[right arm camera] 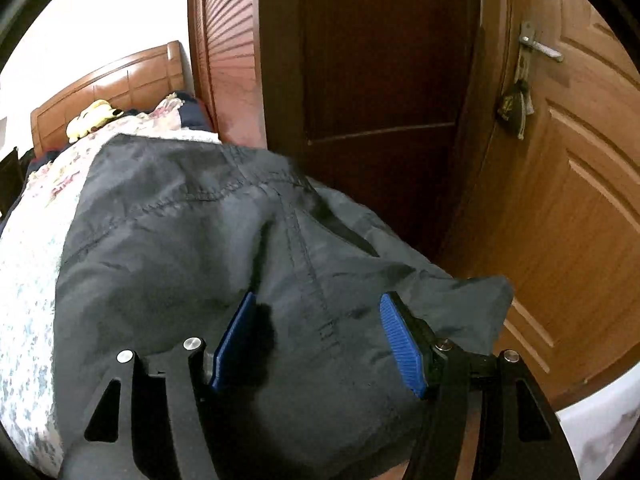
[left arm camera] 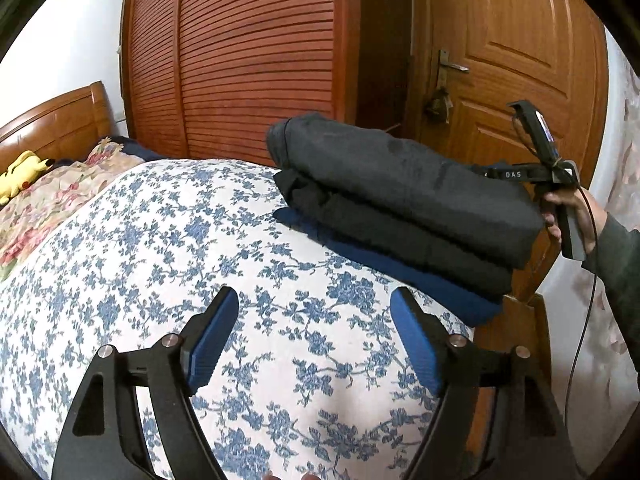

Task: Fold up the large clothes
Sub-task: 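Lay the jacket down on the bed corner and open both grippers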

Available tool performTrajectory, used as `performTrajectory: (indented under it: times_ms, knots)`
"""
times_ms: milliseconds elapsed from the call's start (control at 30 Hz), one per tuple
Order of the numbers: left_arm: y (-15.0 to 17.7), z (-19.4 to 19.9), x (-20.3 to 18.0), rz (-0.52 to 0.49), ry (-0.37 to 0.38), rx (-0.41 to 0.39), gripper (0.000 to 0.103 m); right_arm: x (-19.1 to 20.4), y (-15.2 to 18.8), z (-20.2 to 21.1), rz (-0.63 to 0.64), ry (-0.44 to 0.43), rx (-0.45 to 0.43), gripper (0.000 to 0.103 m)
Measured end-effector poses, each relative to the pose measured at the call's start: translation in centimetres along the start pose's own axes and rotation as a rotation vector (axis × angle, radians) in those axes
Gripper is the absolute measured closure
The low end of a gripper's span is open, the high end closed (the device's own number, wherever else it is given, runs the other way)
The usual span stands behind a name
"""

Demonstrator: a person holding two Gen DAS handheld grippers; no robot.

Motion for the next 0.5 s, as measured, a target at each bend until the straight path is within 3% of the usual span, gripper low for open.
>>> performTrajectory:
  times_ms: [267,500]
  knots:
    - [1.6,3.0,1.5,0.009,-0.032,-0.013,0.024,4.6,-0.9,5.0,0.039,0.010,-0.124,0.036]
    - [3.9,7.3,4.9,0.051,-0.091,-0.026,0.024,14.7,0.8,9.3,0.108,-0.124,-0.185,0.036]
Point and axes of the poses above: each gripper's, at about its wrist camera, not at the fingertips, and z roughly against the way its jaws point, x to its left, y to its underside, the point moved 9 cm from there along -z, roughly the way its jaws point, and after that the axes turned 6 degrees about z, right-handed, at the moved point
